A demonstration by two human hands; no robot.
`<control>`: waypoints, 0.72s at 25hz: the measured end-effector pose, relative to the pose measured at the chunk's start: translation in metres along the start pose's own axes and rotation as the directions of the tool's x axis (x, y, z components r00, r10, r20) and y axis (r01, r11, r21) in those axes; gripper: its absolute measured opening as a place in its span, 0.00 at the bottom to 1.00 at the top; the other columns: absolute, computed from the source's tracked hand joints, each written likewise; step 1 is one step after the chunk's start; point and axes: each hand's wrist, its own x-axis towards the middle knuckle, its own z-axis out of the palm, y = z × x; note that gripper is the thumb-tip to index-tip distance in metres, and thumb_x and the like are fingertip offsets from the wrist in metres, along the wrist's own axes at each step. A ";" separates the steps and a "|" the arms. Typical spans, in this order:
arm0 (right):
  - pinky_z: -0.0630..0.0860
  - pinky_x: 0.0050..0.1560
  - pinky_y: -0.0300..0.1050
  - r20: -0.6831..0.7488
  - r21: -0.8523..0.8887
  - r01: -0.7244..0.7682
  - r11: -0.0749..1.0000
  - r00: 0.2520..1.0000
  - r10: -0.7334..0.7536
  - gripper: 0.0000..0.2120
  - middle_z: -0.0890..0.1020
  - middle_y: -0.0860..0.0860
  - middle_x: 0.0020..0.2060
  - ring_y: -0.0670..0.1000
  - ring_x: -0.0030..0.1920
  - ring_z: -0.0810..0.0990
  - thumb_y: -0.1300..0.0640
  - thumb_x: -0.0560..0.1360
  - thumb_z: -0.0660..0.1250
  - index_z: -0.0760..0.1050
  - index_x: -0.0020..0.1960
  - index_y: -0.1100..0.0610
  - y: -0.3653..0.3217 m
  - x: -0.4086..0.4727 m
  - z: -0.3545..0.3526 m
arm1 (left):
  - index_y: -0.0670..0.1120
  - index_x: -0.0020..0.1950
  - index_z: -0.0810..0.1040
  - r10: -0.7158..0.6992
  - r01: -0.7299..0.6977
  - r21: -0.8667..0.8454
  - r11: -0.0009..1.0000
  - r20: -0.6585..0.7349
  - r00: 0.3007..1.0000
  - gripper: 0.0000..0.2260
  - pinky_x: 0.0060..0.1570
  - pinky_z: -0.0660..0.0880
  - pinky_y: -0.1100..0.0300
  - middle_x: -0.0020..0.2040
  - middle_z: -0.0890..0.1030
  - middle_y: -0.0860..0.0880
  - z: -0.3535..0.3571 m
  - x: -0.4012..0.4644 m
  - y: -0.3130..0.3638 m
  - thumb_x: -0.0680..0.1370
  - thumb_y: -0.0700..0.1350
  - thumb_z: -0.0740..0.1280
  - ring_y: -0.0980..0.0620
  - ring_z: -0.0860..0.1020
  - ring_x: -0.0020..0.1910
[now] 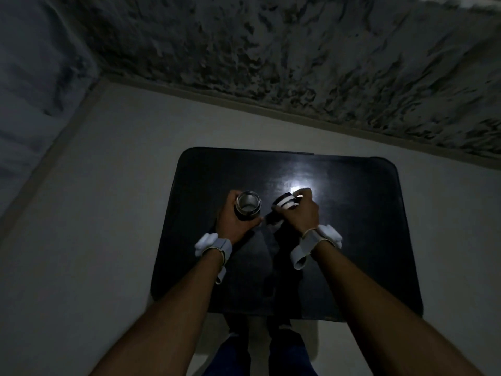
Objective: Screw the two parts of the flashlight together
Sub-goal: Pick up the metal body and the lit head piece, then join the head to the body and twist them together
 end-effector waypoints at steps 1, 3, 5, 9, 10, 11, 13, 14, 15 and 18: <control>0.79 0.50 0.45 -0.015 0.163 -0.077 0.984 0.997 0.081 0.33 0.83 0.50 0.46 0.51 0.47 0.82 0.48 0.59 0.80 0.68 0.58 0.50 -0.002 0.001 -0.003 | 0.52 0.54 0.72 0.007 -0.007 0.001 1.000 0.001 1.000 0.25 0.44 0.73 0.73 0.47 0.81 0.59 -0.002 -0.001 0.005 0.61 0.47 0.80 0.66 0.79 0.46; 0.80 0.57 0.53 0.075 0.465 -0.207 0.861 0.978 0.194 0.29 0.85 0.56 0.51 0.56 0.52 0.84 0.54 0.61 0.81 0.70 0.57 0.51 -0.009 0.007 -0.009 | 0.51 0.54 0.74 0.027 -0.028 0.075 0.997 0.016 1.000 0.25 0.40 0.69 0.75 0.46 0.80 0.59 -0.010 0.003 0.017 0.61 0.46 0.80 0.64 0.79 0.43; 0.78 0.60 0.56 0.215 0.650 -0.288 0.703 0.957 0.192 0.14 0.84 0.62 0.51 0.59 0.53 0.82 0.64 0.67 0.78 0.78 0.50 0.59 -0.016 0.008 -0.014 | 0.49 0.56 0.76 0.071 -0.079 0.217 0.973 0.046 0.996 0.28 0.43 0.69 0.67 0.49 0.81 0.53 -0.017 0.007 0.025 0.59 0.48 0.80 0.53 0.80 0.46; 0.80 0.54 0.51 0.325 0.610 -0.356 0.708 0.927 0.186 0.18 0.86 0.54 0.44 0.53 0.47 0.84 0.51 0.68 0.78 0.84 0.53 0.61 -0.035 0.002 -0.028 | 0.53 0.62 0.77 0.050 -0.102 0.429 0.897 0.130 0.990 0.31 0.52 0.73 0.56 0.55 0.79 0.45 -0.031 0.012 0.050 0.60 0.53 0.77 0.43 0.78 0.54; 0.80 0.49 0.48 0.324 0.582 -0.348 0.734 0.928 0.184 0.17 0.86 0.52 0.44 0.51 0.46 0.83 0.48 0.70 0.77 0.84 0.52 0.59 -0.037 0.000 -0.030 | 0.55 0.63 0.76 0.042 -0.107 0.472 0.875 0.147 0.988 0.32 0.55 0.74 0.52 0.56 0.79 0.45 -0.033 0.011 0.055 0.60 0.55 0.76 0.43 0.78 0.56; 0.79 0.45 0.46 0.318 0.557 -0.338 0.759 0.931 0.181 0.16 0.85 0.51 0.43 0.50 0.46 0.82 0.47 0.71 0.76 0.83 0.51 0.57 -0.043 -0.003 -0.032 | 0.57 0.64 0.75 0.044 -0.123 0.508 0.852 0.165 0.985 0.32 0.58 0.73 0.50 0.58 0.78 0.45 -0.038 0.010 0.061 0.61 0.56 0.76 0.42 0.77 0.58; 0.76 0.42 0.43 0.340 0.531 -0.306 0.790 0.931 0.132 0.15 0.83 0.51 0.44 0.50 0.46 0.80 0.48 0.71 0.76 0.82 0.53 0.56 -0.045 -0.004 -0.034 | 0.58 0.66 0.74 0.033 -0.146 0.563 0.813 0.206 0.978 0.31 0.61 0.71 0.48 0.60 0.77 0.45 -0.042 0.012 0.069 0.62 0.57 0.75 0.41 0.74 0.61; 0.75 0.43 0.43 0.359 0.553 -0.282 0.784 0.930 0.081 0.17 0.82 0.52 0.45 0.51 0.46 0.80 0.51 0.70 0.77 0.81 0.55 0.56 -0.048 -0.007 -0.033 | 0.58 0.66 0.74 0.037 -0.160 0.588 0.793 0.215 0.976 0.31 0.62 0.69 0.47 0.60 0.76 0.44 -0.045 0.011 0.074 0.63 0.57 0.75 0.41 0.73 0.62; 0.74 0.44 0.44 0.380 0.581 -0.274 0.767 0.924 0.042 0.18 0.81 0.54 0.46 0.53 0.45 0.79 0.55 0.69 0.78 0.80 0.58 0.56 -0.051 -0.009 -0.034 | 0.58 0.66 0.74 0.036 -0.168 0.613 0.772 0.221 0.975 0.31 0.63 0.68 0.45 0.60 0.76 0.44 -0.048 0.011 0.076 0.63 0.57 0.75 0.41 0.72 0.63; 0.77 0.50 0.51 0.432 0.532 -0.186 0.826 0.899 -0.076 0.24 0.80 0.60 0.54 0.59 0.52 0.78 0.70 0.71 0.74 0.77 0.65 0.60 -0.054 -0.006 -0.039 | 0.59 0.66 0.74 0.025 -0.178 0.658 0.732 0.235 0.972 0.32 0.64 0.67 0.39 0.60 0.76 0.45 -0.053 0.014 0.081 0.63 0.58 0.76 0.40 0.71 0.64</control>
